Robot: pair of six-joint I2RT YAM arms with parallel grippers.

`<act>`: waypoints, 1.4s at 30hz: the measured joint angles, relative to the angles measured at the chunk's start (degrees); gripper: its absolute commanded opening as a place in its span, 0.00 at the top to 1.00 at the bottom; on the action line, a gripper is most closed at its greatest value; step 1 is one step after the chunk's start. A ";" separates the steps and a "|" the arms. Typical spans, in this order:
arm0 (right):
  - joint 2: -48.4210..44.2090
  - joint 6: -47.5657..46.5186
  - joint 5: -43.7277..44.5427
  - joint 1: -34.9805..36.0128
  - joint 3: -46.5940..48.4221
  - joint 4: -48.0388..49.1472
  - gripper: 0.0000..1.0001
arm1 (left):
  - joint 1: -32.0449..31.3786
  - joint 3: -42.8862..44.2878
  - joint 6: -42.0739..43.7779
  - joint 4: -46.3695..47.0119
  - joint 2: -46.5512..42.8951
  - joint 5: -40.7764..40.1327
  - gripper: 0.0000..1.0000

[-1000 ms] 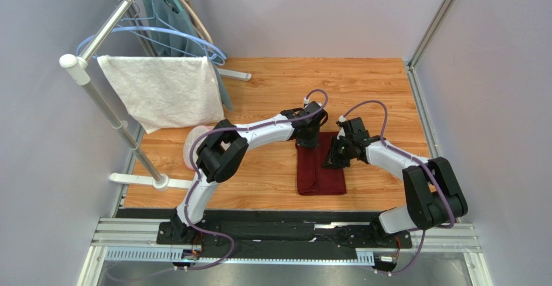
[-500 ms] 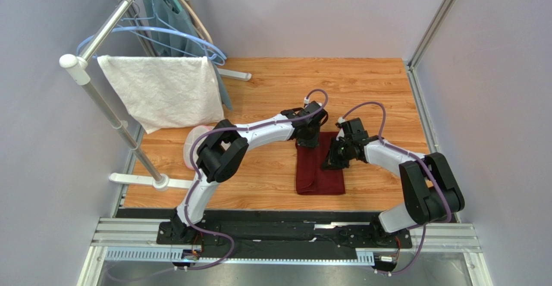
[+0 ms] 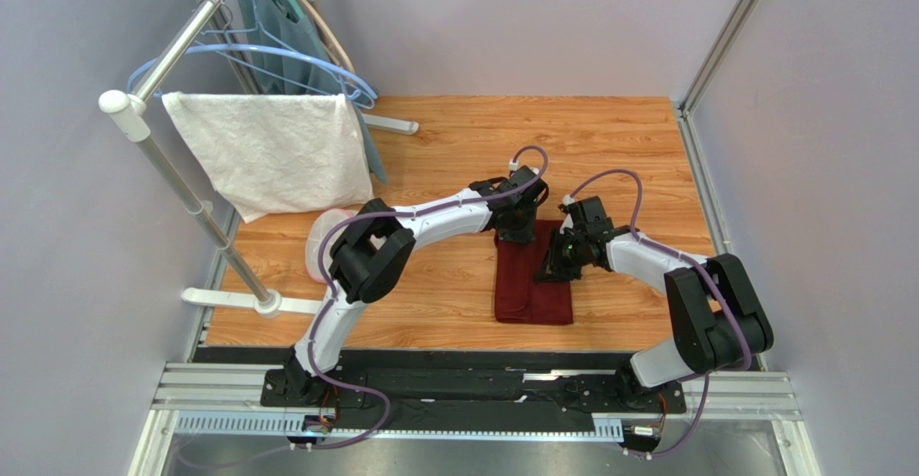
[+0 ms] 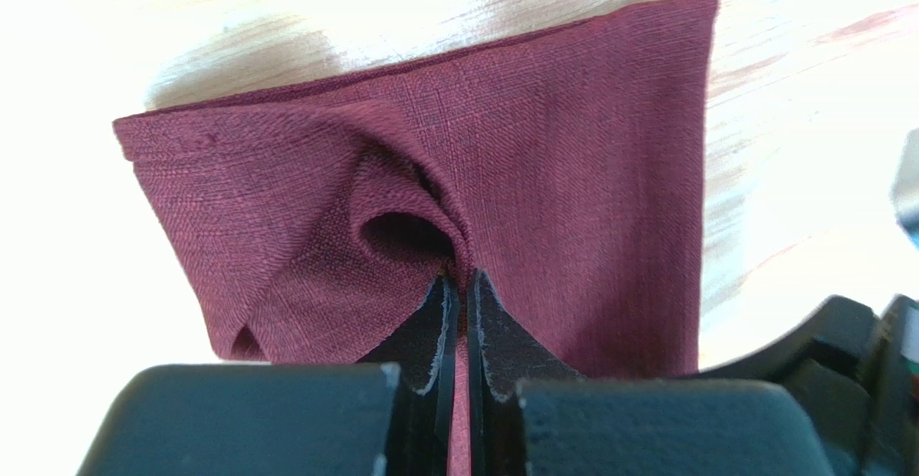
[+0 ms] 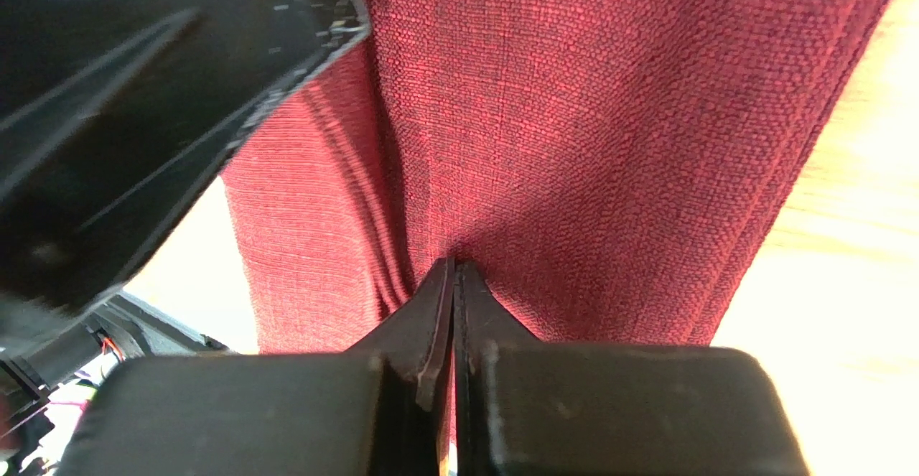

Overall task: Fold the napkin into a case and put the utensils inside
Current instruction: Fold the lower triangle-folded napkin at the center of the board, then smooth out the 2/3-rectangle-folded napkin at the center of the board.

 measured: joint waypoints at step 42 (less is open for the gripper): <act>-6.60 1.90 -7.10 6.23 -3.06 -1.22 1.00 | -0.02 1.66 -1.51 1.64 2.47 0.28 1.00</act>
